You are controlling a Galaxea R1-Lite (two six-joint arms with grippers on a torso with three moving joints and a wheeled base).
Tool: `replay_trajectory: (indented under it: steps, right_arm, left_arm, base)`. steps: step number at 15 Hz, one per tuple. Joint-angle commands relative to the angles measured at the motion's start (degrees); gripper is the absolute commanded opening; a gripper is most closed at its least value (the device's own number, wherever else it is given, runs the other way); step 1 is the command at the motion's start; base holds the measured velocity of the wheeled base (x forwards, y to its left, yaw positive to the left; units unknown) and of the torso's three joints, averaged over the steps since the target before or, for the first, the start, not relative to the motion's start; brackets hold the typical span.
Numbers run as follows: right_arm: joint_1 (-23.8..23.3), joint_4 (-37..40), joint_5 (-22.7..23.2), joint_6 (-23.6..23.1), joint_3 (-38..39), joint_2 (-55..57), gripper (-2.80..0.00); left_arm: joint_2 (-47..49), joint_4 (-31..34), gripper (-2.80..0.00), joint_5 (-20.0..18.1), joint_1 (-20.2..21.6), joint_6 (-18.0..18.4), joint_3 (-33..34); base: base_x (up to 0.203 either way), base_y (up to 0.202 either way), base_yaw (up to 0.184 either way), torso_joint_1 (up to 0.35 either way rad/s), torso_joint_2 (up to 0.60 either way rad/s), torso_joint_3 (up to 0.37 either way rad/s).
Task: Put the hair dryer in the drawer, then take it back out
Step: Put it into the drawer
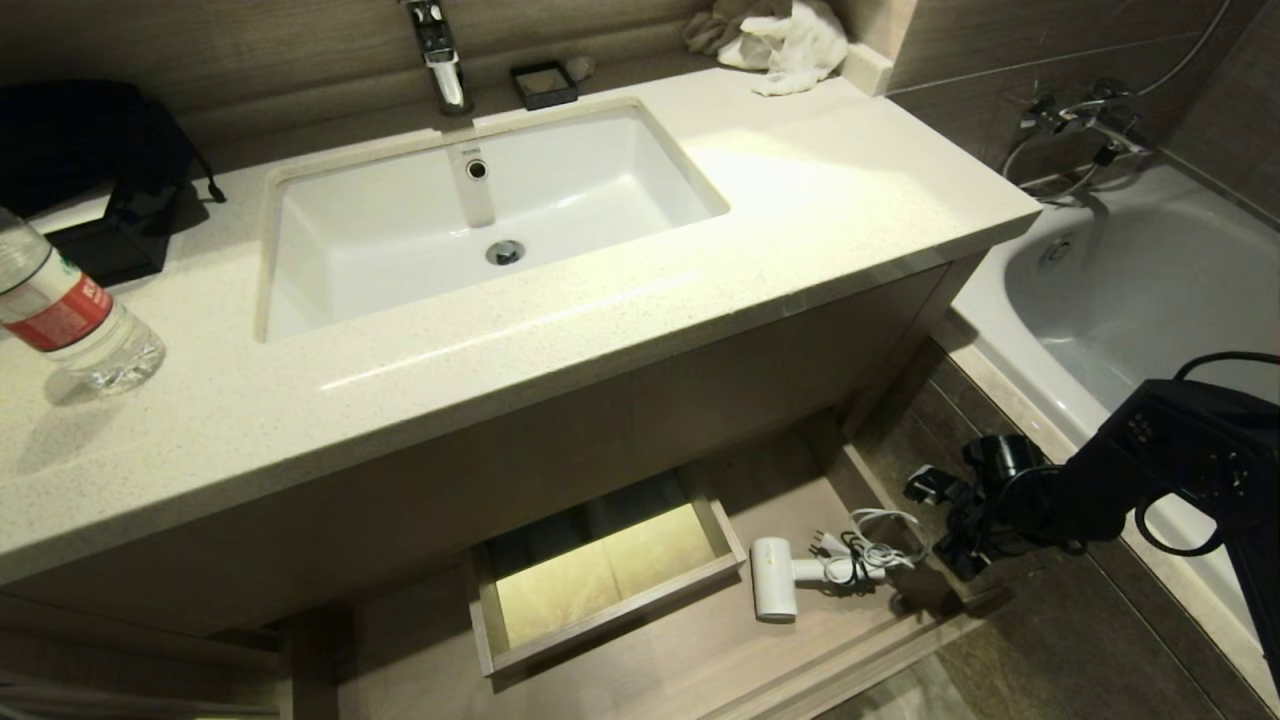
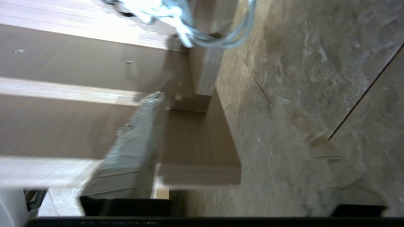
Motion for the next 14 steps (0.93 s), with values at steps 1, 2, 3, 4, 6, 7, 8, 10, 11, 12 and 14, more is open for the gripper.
replay_trajectory:
  steps: [1, 2, 3, 4, 6, 7, 8, 10, 11, 12, 14]
  right_arm:
    - [-0.47, -0.26, 0.0, -0.23, -2.87, 3.14, 0.0]
    - [-0.62, -0.27, 0.0, -0.22, -4.77, 4.21, 0.0]
    - [-0.92, -0.28, 0.0, -0.28, -6.25, 5.34, 0.0]
    - [-1.01, -0.28, 0.0, -0.31, -7.22, 6.12, 0.0]
    - [-1.11, -0.35, 0.0, -0.23, -8.9, 7.34, 0.0]
    - [-1.12, -0.37, 0.0, -0.22, -9.55, 7.79, 0.0]
    - [-1.12, -0.24, 0.0, -0.22, -10.7, 8.49, 0.0]
    - [-1.12, -0.28, 0.0, -0.22, -11.74, 9.48, 0.0]
    - [-1.03, -0.28, 0.0, -0.14, -12.17, 9.86, 0.0]
    - [-1.03, -0.14, -0.08, -0.15, -12.87, 10.25, 0.0]
    - [-1.03, -0.02, 0.0, -0.22, -14.25, 11.07, 0.0]
  left_arm:
    - [0.0, 0.0, -2.8, 0.04, 0.0, -0.02, 0.0]
    - [0.0, 0.0, -2.8, 0.04, 0.0, -0.02, 0.0]
    - [0.0, 0.0, -2.8, 0.04, 0.0, -0.02, 0.0]
    - [0.0, 0.0, -2.8, 0.04, 0.0, -0.02, 0.0]
    - [0.0, 0.0, -2.8, 0.04, 0.0, -0.02, 0.0]
    - [0.0, 0.0, -2.8, 0.04, 0.0, -0.02, 0.0]
    - [0.0, 0.0, -2.8, 0.04, 0.0, -0.02, 0.0]
    - [0.0, 0.0, -2.8, 0.04, 0.0, -0.02, 0.0]
    - [0.0, 0.0, -2.8, 0.04, 0.0, -0.02, 0.0]
    - [0.0, 0.0, -2.8, 0.04, 0.0, -0.02, 0.0]
    - [0.0, 0.0, -2.8, 0.04, 0.0, 0.06, 0.0]
  base:
    - [0.0, 0.0, 0.0, 0.0, 0.0, 0.0]
    - [0.0, 0.0, 0.0, 0.0, 0.0, 0.0]
    - [0.0, 0.0, 0.0, 0.0, 0.0, 0.0]
    - [0.0, 0.0, 0.0, 0.0, 0.0, 0.0]
    - [0.0, 0.0, 0.0, 0.0, 0.0, 0.0]
    - [0.0, 0.0, 0.0, 0.0, 0.0, 0.0]
    - [0.0, 0.0, 0.0, 0.0, 0.0, 0.0]
    - [0.0, 0.0, 0.0, 0.0, 0.0, 0.0]
    - [0.0, 0.0, 0.0, 0.0, 0.0, 0.0]
    - [0.0, 0.0, 0.0, 0.0, 0.0, 0.0]
    - [0.0, 0.0, 0.0, 0.0, 0.0, 0.0]
